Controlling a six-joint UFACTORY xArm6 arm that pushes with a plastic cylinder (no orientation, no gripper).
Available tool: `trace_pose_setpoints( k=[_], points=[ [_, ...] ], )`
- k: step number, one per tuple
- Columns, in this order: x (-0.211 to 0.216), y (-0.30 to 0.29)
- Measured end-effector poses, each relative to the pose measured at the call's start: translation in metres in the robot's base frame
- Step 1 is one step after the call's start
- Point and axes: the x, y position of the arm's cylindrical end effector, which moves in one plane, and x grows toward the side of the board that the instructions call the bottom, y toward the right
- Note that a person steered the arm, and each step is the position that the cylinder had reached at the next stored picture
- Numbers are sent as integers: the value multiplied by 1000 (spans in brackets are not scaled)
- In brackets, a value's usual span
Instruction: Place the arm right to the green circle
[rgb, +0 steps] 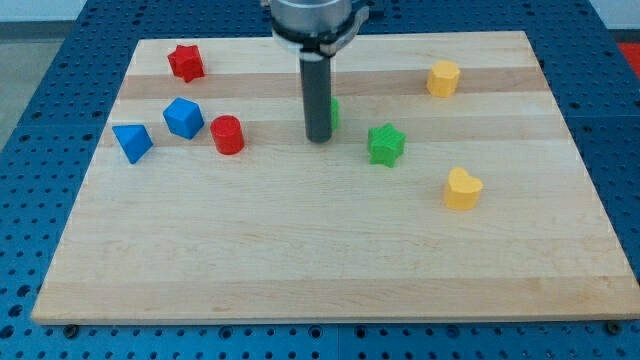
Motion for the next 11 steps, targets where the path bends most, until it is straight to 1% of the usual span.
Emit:
trace_pose_setpoints(
  k=[1, 3, 4, 5, 6, 7, 8, 11],
  points=[
    [-35, 9],
    [-78, 14],
    [-75, 14],
    [-34, 41],
    [-32, 66],
    [-53, 70],
    [-95, 64],
    [-96, 48]
  ],
)
